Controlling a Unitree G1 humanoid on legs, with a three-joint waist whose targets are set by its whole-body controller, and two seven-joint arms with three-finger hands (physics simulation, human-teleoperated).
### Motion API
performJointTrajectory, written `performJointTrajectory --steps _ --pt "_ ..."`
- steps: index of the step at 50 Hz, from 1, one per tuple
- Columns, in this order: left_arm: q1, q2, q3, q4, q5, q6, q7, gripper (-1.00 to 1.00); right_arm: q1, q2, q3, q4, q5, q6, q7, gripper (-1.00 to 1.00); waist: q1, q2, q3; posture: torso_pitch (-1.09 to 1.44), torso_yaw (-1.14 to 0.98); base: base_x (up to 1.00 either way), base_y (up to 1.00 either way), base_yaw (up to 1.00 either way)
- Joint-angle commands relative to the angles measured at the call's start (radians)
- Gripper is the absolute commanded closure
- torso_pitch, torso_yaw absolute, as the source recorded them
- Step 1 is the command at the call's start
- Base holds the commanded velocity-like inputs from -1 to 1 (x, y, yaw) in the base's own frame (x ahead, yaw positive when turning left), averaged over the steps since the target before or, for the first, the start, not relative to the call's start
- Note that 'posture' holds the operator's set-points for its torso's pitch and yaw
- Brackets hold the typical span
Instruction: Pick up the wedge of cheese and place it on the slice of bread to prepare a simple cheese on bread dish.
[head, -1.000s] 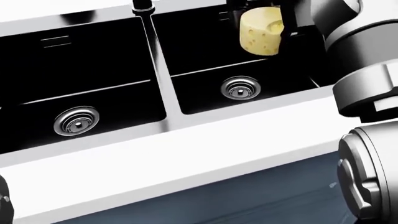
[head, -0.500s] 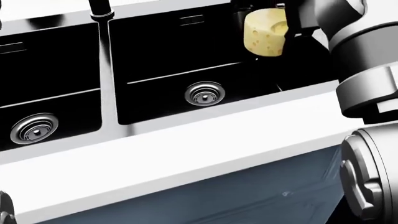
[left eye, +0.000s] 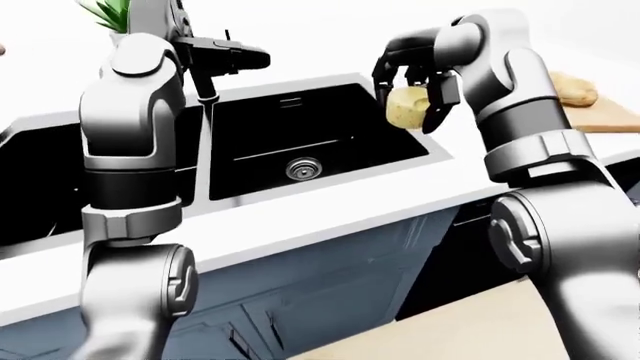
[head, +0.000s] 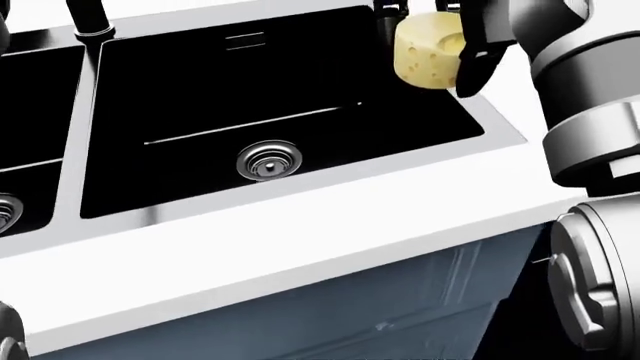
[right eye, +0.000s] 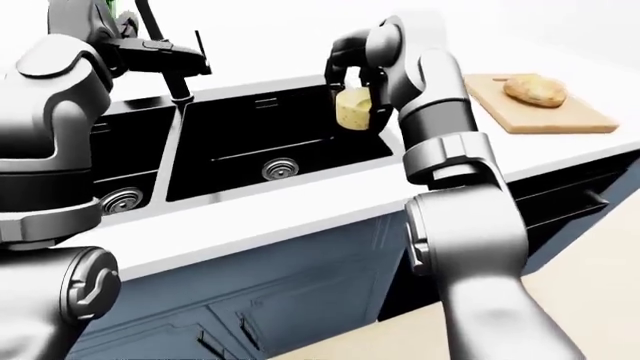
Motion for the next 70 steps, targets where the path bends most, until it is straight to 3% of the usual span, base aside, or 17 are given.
performJointTrajectory --steps 1,6,9,10,12,19,22,34,37,38,40,46,51,63,66,67,70 --pt "-0.041 0.022 0.021 -0.036 0.013 -0.032 0.011 -1.0 -0.053 0.0 -0.008 -0.05 0.013 -0.009 -0.021 1.0 0.011 0.0 -0.031 0.0 0.0 0.0 -0.27 0.0" --pt "-0.041 0.023 0.022 -0.04 0.012 -0.028 0.011 -1.0 -0.05 -0.001 -0.009 -0.054 0.013 -0.009 -0.021 1.0 0.01 0.044 -0.024 0.0 0.0 0.0 -0.28 0.0" --pt "-0.04 0.023 0.022 -0.045 0.012 -0.023 0.012 -1.0 -0.048 -0.002 -0.009 -0.055 0.014 -0.009 -0.02 1.0 0.002 0.111 -0.039 0.0 0.0 0.0 -0.28 0.0" --pt "-0.04 0.023 0.022 -0.046 0.012 -0.023 0.012 -1.0 -0.046 -0.002 -0.009 -0.057 0.014 -0.009 -0.02 1.0 0.006 0.066 -0.031 0.0 0.0 0.0 -0.27 0.0" --pt "-0.042 0.025 0.023 -0.046 0.012 -0.022 0.011 -1.0 -0.045 -0.002 -0.01 -0.061 0.014 -0.007 -0.018 1.0 -0.001 0.087 -0.041 0.0 0.0 0.0 -0.27 0.0" --pt "-0.049 0.023 0.021 -0.048 0.011 -0.017 0.011 -1.0 -0.041 -0.001 -0.01 -0.065 0.015 -0.006 -0.018 1.0 0.0 0.022 -0.032 0.0 0.0 0.0 -0.27 0.0" --pt "-0.045 0.021 0.02 -0.049 0.011 -0.019 0.011 -1.0 -0.04 -0.001 -0.01 -0.067 0.015 -0.005 -0.018 1.0 0.005 -0.079 -0.048 0.0 0.0 0.0 -0.28 0.0" --pt "-0.049 0.021 0.02 -0.051 0.011 -0.016 0.011 -1.0 -0.051 0.009 -0.006 -0.051 0.014 -0.009 -0.024 1.0 0.011 0.045 -0.024 0.0 0.0 0.0 -0.28 0.0" --pt "-0.05 0.023 0.021 -0.049 0.012 -0.017 0.011 -1.0 -0.05 0.008 -0.006 -0.049 0.014 -0.01 -0.025 1.0 0.004 0.111 -0.038 0.0 0.0 0.0 -0.28 0.0" --pt "-0.05 0.023 0.021 -0.05 0.012 -0.017 0.01 -1.0 -0.049 0.007 -0.006 -0.048 0.013 -0.01 -0.024 1.0 0.007 0.072 -0.03 0.0 0.0 0.0 -0.28 0.0" --pt "-0.052 0.024 0.021 -0.048 0.012 -0.017 0.01 -1.0 -0.05 0.007 -0.006 -0.05 0.013 -0.009 -0.022 1.0 -0.001 0.087 -0.04 0.0 0.0 0.0 -0.28 0.0" --pt "-0.057 0.023 0.019 -0.046 0.013 -0.015 0.009 -1.0 -0.054 0.007 -0.005 -0.042 0.012 -0.011 -0.025 1.0 -0.001 0.04 -0.034 0.0 0.0 0.0 -0.28 0.0" --pt "-0.06 0.024 0.02 -0.041 0.014 -0.017 0.007 -1.0 -0.06 0.007 -0.004 -0.035 0.01 -0.012 -0.027 1.0 0.016 -0.07 -0.056 0.0 0.0 0.0 -0.28 0.0" --pt "-0.049 0.022 0.02 -0.044 0.014 -0.021 0.008 -1.0 -0.054 0.009 -0.005 -0.038 0.011 -0.012 -0.029 1.0 0.013 0.042 -0.025 0.0 0.0 0.0 -0.28 0.0" --pt "-0.052 0.024 0.02 -0.047 0.014 -0.016 0.008 -1.0 -0.049 0.007 -0.006 -0.047 0.011 -0.01 -0.025 1.0 0.005 0.104 -0.037 0.0 0.0 0.0 -0.28 0.0" --pt "-0.052 0.023 0.019 -0.049 0.015 -0.015 0.008 -1.0 -0.048 0.007 -0.006 -0.048 0.011 -0.01 -0.025 1.0 0.008 0.067 -0.031 0.0 0.0 0.0 -0.29 0.0" --pt "-0.053 0.022 0.019 -0.047 0.015 -0.017 0.008 -1.0 -0.045 0.007 -0.006 -0.051 0.011 -0.009 -0.024 1.0 0.0 0.079 -0.046 0.0 0.0 0.0 -0.28 0.0"
